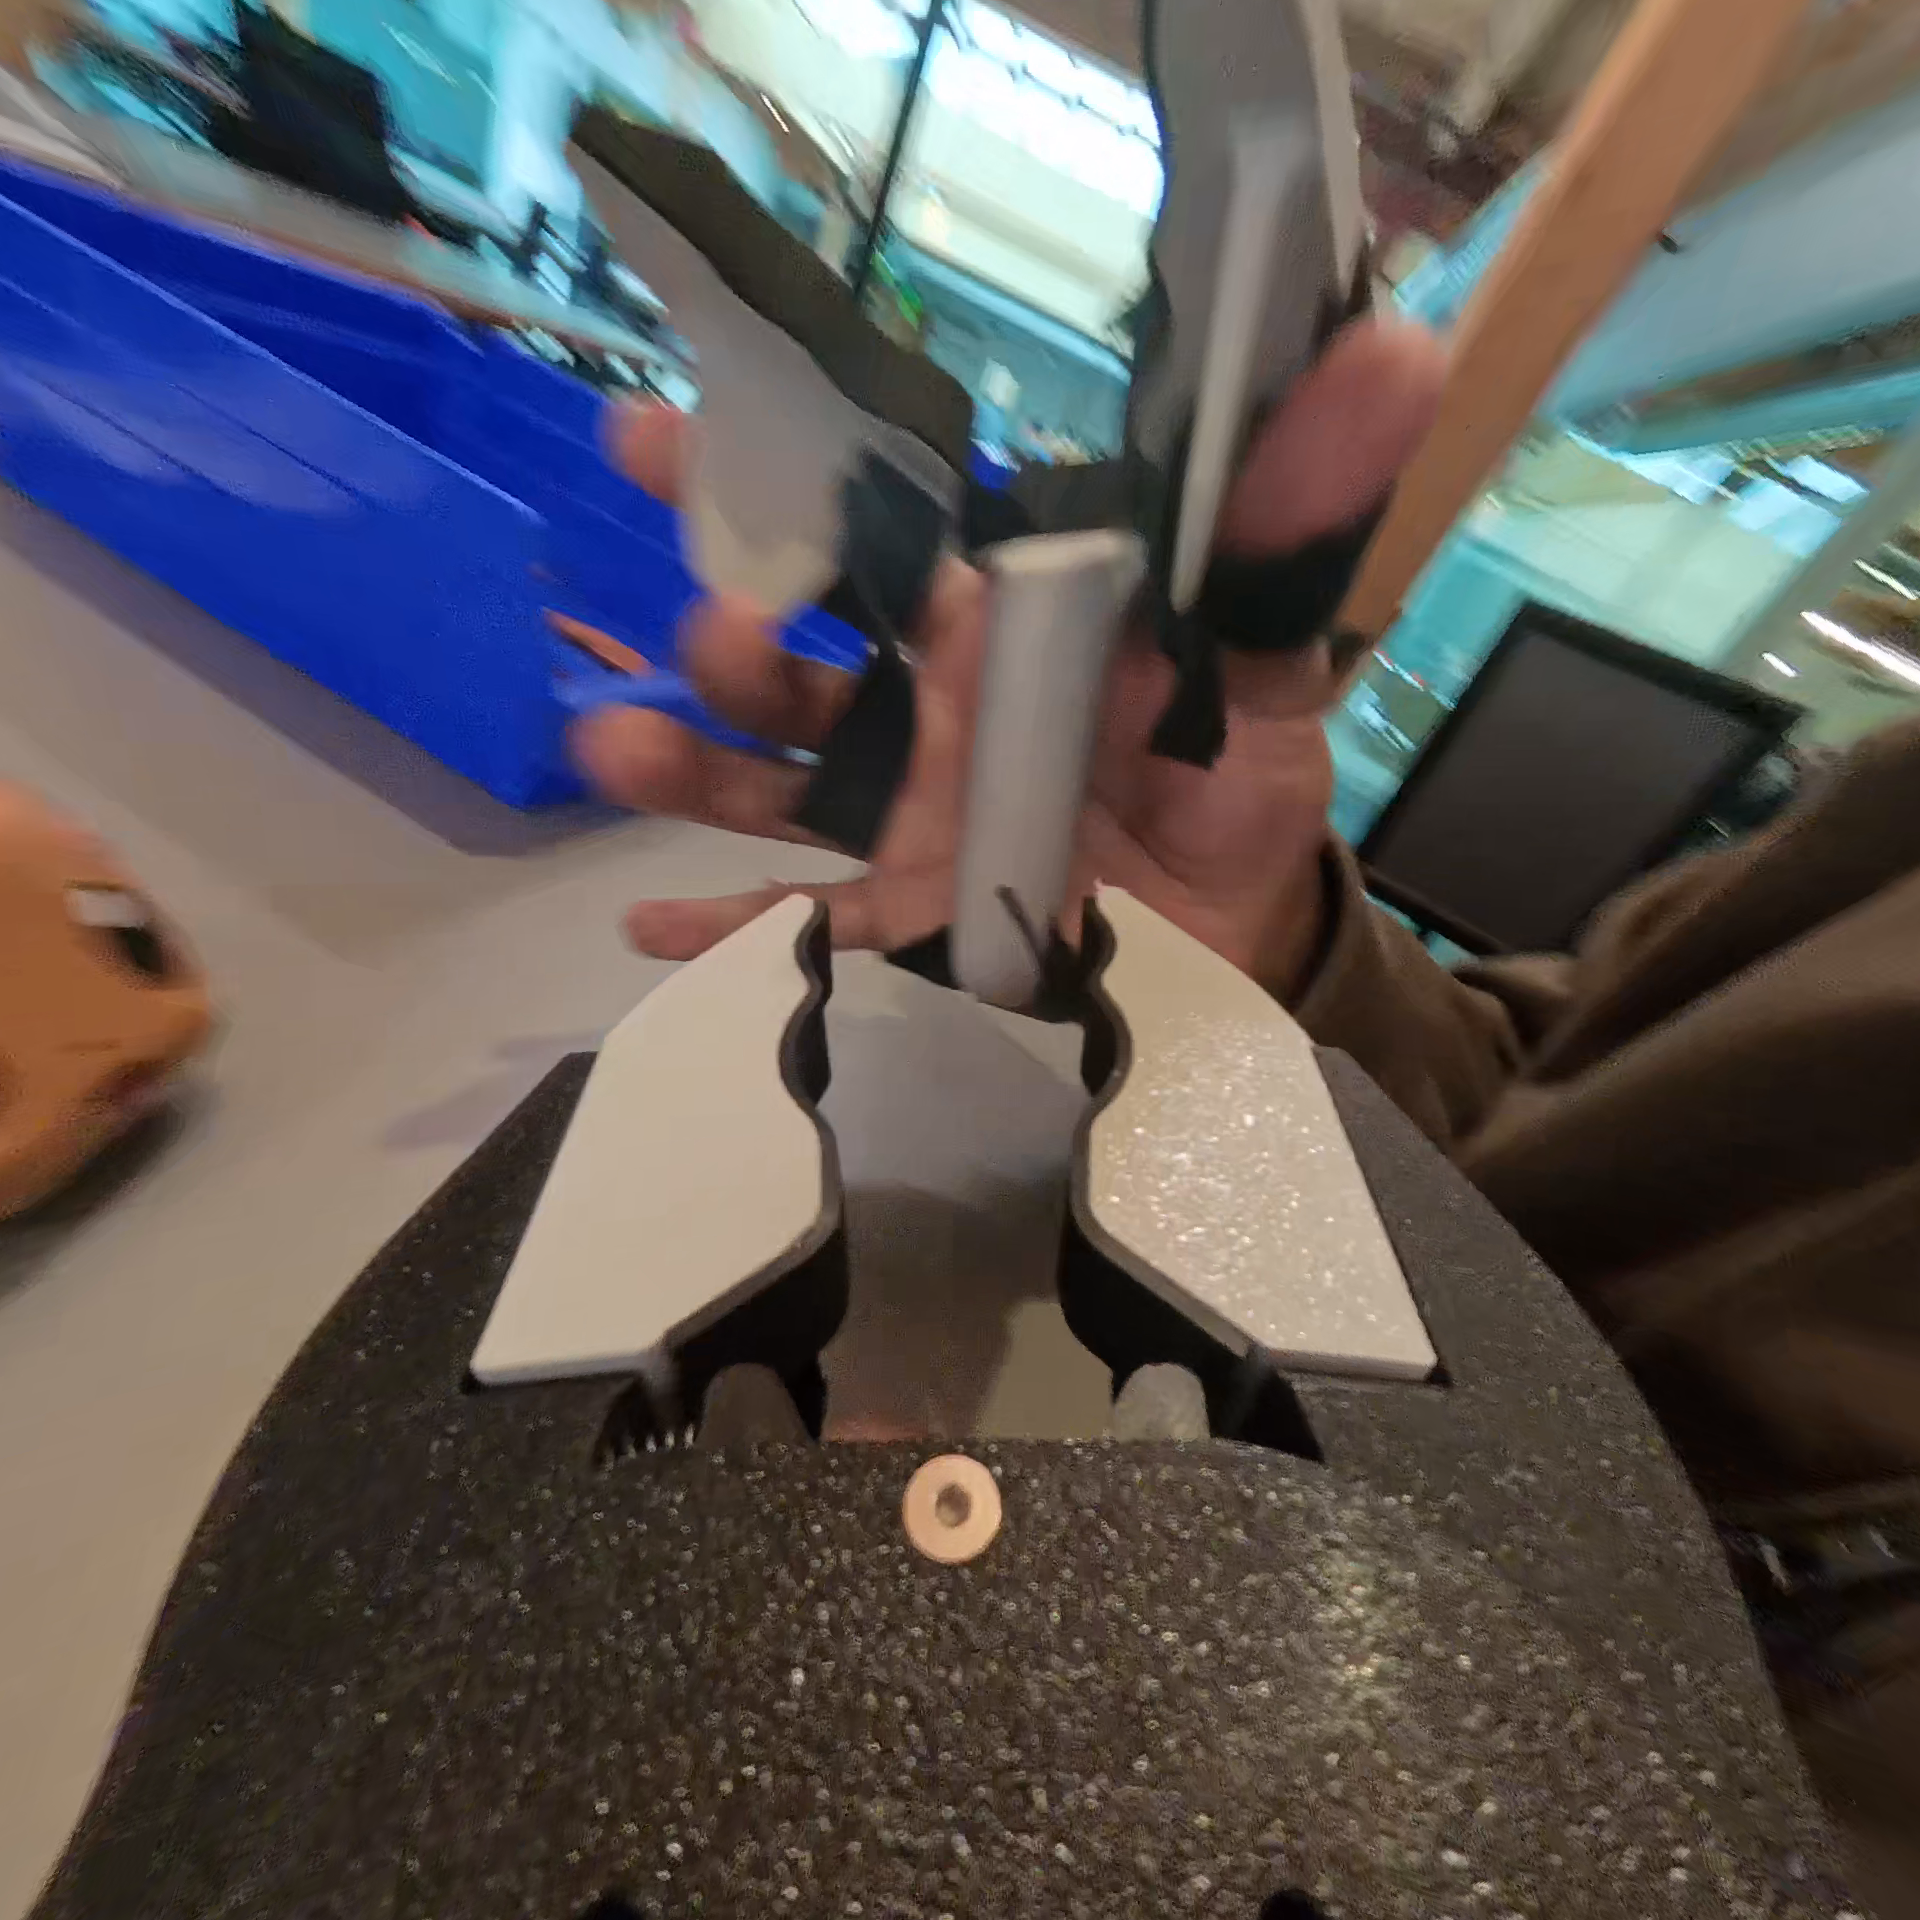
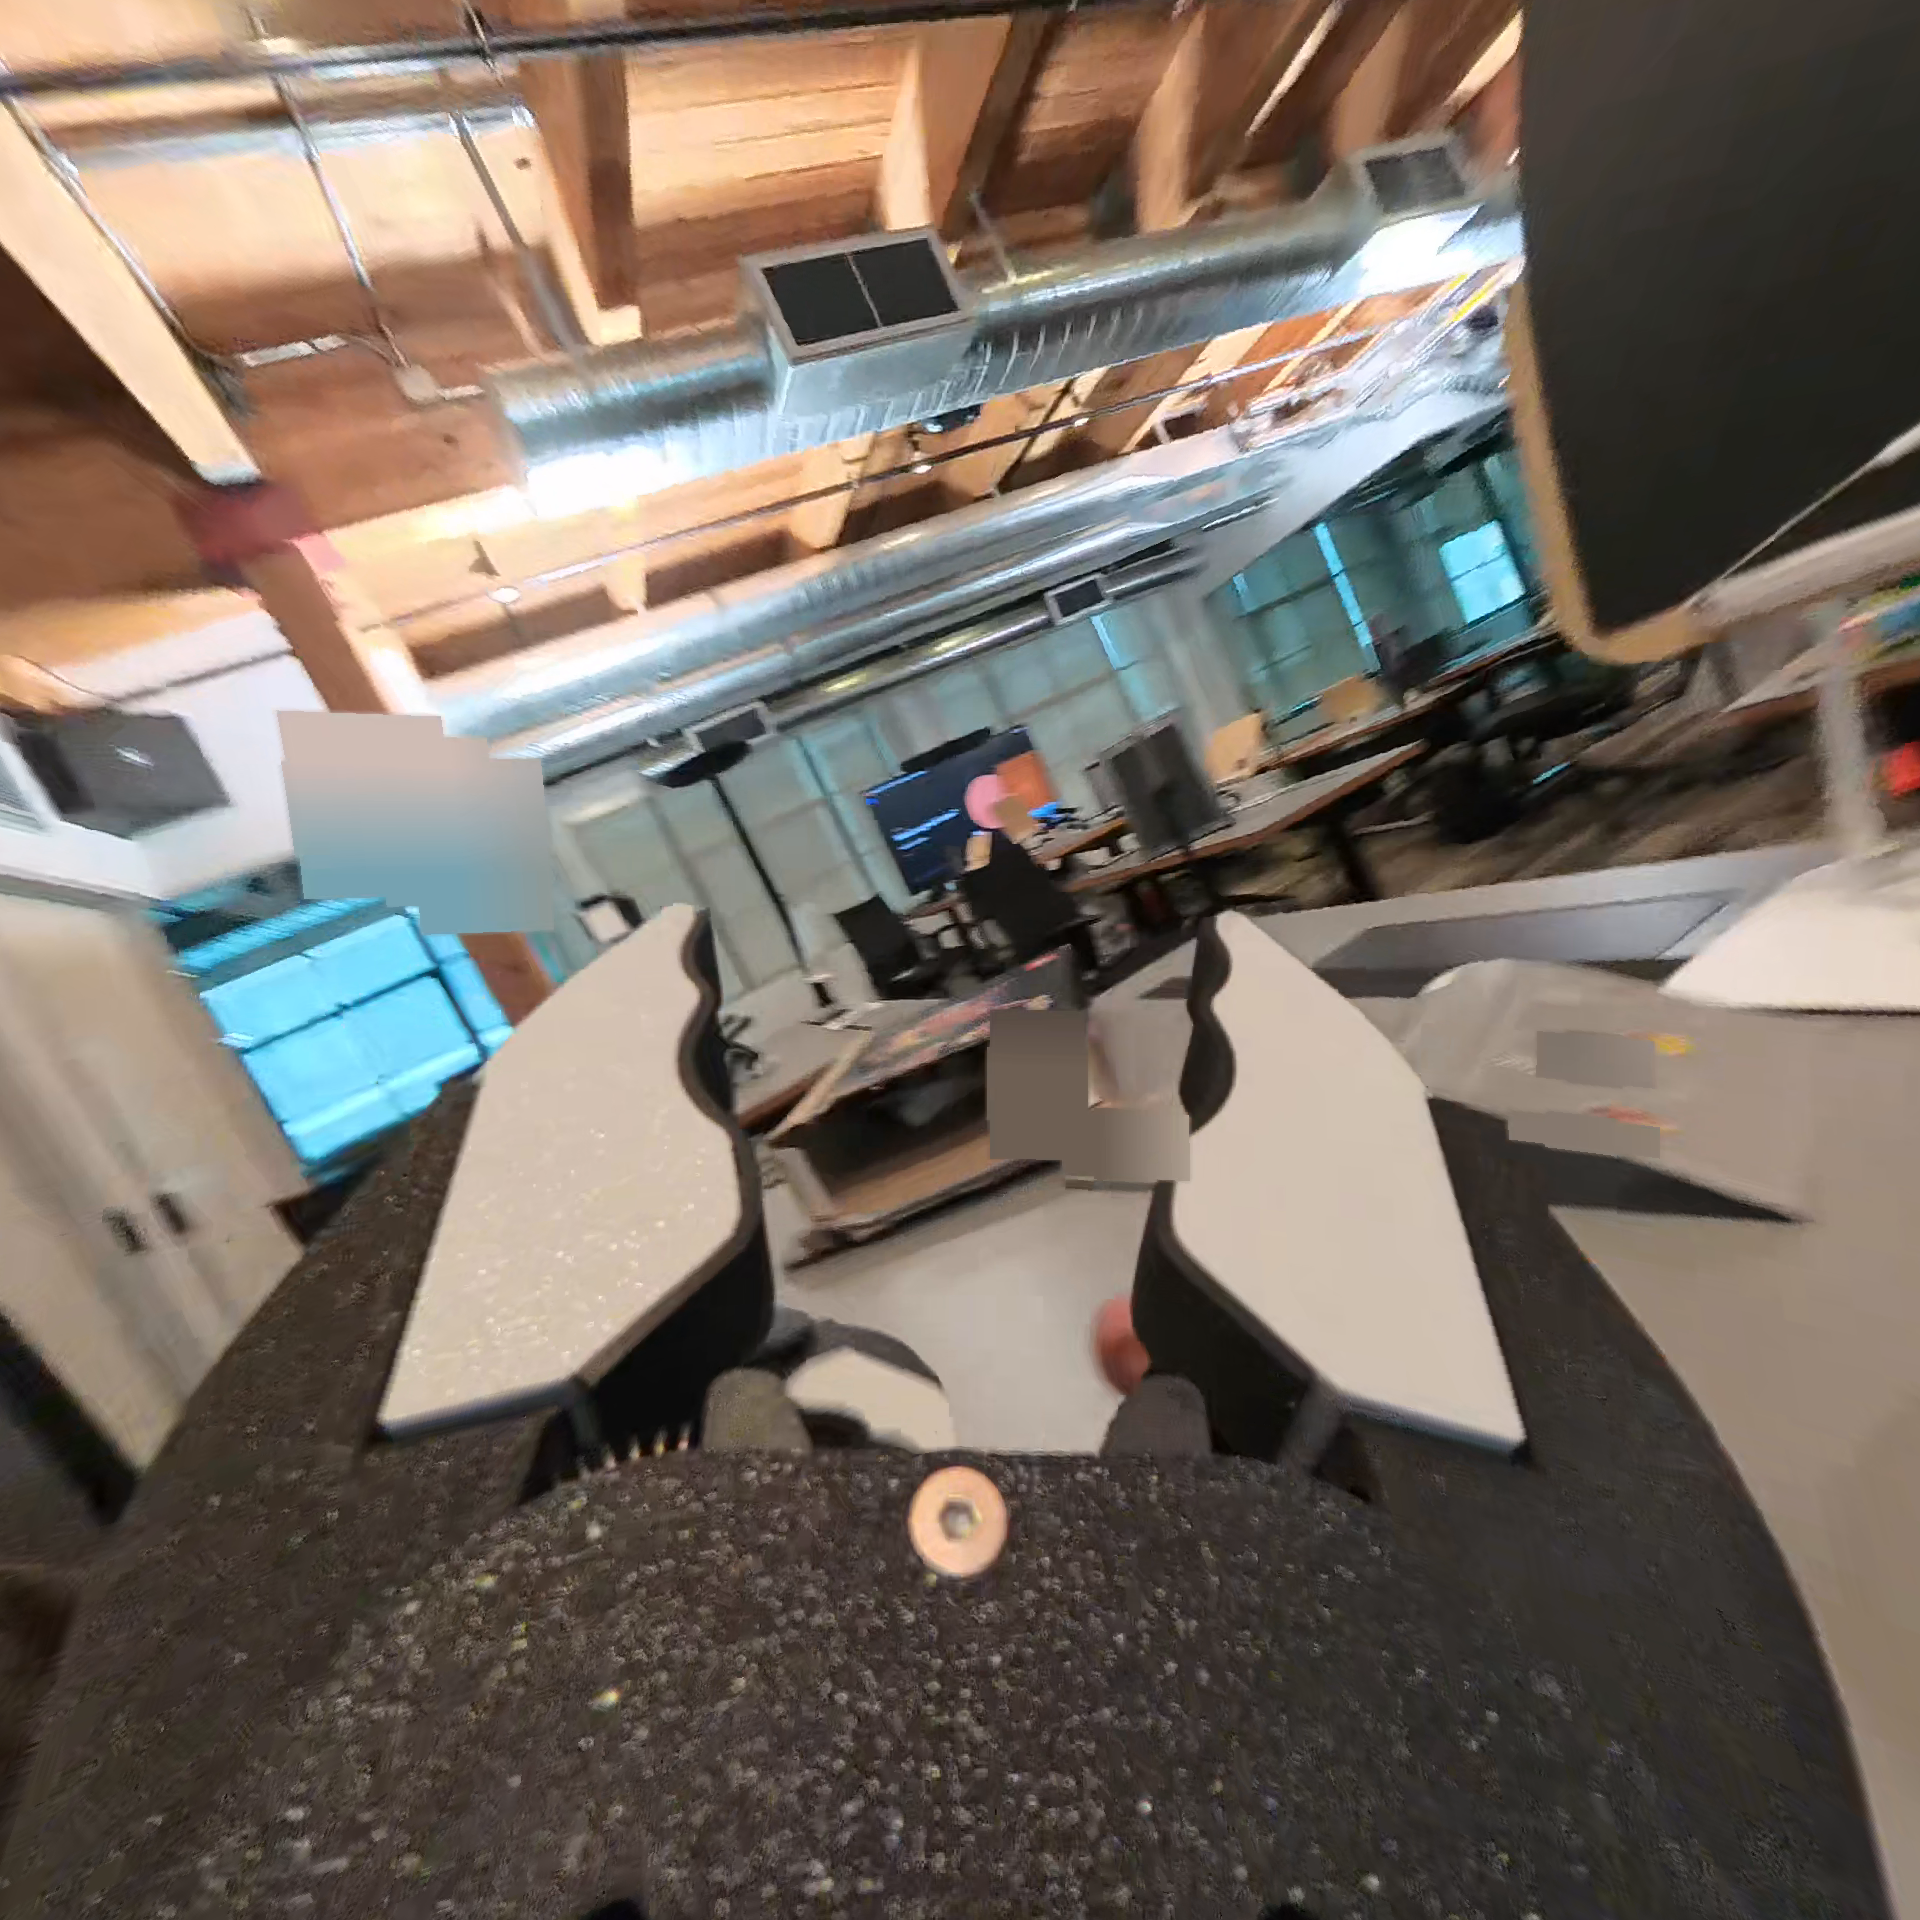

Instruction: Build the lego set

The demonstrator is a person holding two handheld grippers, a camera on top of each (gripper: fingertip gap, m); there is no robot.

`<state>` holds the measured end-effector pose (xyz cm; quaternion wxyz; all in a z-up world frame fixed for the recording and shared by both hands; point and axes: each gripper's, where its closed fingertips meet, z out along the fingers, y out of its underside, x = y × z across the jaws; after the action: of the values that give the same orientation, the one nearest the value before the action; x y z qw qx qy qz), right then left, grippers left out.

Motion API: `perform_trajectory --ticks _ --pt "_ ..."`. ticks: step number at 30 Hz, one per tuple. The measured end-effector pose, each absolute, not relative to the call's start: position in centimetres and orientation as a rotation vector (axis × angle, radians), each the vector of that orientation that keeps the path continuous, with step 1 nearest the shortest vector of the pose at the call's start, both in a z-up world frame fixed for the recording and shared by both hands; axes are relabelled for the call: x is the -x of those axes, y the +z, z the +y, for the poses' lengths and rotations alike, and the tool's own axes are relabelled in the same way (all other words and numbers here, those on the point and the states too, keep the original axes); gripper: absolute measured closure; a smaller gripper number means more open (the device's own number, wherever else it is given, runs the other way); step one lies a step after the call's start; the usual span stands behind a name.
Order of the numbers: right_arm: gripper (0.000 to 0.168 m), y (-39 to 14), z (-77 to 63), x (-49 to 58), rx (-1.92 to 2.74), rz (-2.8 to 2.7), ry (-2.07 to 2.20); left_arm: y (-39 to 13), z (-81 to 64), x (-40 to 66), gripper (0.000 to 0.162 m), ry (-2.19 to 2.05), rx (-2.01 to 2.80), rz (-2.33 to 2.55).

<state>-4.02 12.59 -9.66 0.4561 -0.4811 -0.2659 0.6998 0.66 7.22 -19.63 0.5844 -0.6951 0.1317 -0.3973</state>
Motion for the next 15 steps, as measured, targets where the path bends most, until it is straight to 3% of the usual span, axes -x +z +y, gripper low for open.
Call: perform_trajectory --ticks 3,5,9,12,14,15 --pt "0.084 -9.8 13.8 3.4 1.178 -0.664 1.575 -18.0 8.4 4.2 0.095 -0.771 1.523 0.142" --pt "0.089 -10.2 14.0 3.3 1.171 -0.702 1.487 -17.5 9.1 6.9 0.071 -0.642 1.529 0.098" --pt "0.106 -11.3 13.7 3.7 1.229 -0.813 1.402 -15.4 9.8 10.8 0.038 -0.46 1.483 0.054" --pt "0.12 -11.9 12.7 4.0 1.24 -0.903 1.398 -14.4 10.4 12.8 0.031 -0.27 1.45 0.079" --pt "0.127 -12.5 12.5 4.2 1.253 -0.963 1.339 -14.4 10.8 14.3 0.039 -0.156 1.442 0.07" --pt "0.132 -12.9 12.4 4.2 1.258 -0.993 1.302 -14.4 10.9 15.2 0.05 -0.117 1.438 0.044"
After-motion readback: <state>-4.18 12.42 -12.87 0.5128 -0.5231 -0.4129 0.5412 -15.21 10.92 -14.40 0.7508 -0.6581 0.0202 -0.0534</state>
